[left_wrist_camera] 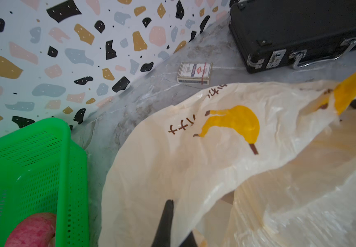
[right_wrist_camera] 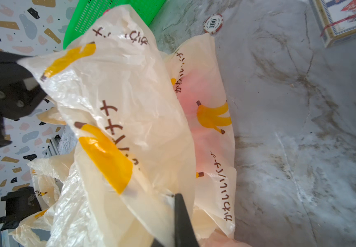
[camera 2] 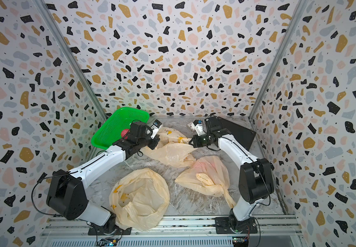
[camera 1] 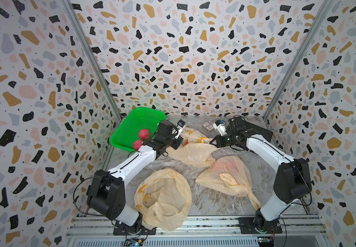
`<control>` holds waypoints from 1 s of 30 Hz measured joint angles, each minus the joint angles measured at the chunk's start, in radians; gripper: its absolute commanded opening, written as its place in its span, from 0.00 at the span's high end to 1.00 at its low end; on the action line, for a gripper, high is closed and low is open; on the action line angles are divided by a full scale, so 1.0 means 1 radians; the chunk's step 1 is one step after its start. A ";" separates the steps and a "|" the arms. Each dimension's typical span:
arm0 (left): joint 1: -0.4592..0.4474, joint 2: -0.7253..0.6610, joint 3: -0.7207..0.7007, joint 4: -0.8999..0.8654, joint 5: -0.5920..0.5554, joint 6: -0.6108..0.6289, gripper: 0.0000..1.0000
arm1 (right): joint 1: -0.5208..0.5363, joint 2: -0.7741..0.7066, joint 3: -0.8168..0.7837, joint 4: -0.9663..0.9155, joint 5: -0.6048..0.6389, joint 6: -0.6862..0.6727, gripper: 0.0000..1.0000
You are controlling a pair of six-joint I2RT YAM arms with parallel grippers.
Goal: Untie the knot of a plastic bag & take out the apple
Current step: Move the plastic bag to the center of the board.
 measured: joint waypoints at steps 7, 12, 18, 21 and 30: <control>0.037 0.008 0.079 -0.053 0.126 -0.182 1.00 | 0.003 -0.002 0.046 -0.079 0.034 -0.032 0.18; 0.055 0.008 0.087 -0.068 0.130 -0.383 1.00 | 0.029 -0.073 0.121 -0.133 0.073 -0.045 0.00; 0.056 0.008 0.127 -0.118 0.129 -0.630 1.00 | 0.149 -0.184 0.246 -0.194 0.156 -0.089 0.12; 0.056 0.008 0.168 -0.135 0.130 -0.717 1.00 | 0.210 -0.193 0.283 -0.191 0.160 -0.105 0.46; 0.062 -0.008 0.215 -0.188 0.131 -0.908 1.00 | 0.298 -0.014 0.277 -0.117 0.127 -0.103 0.97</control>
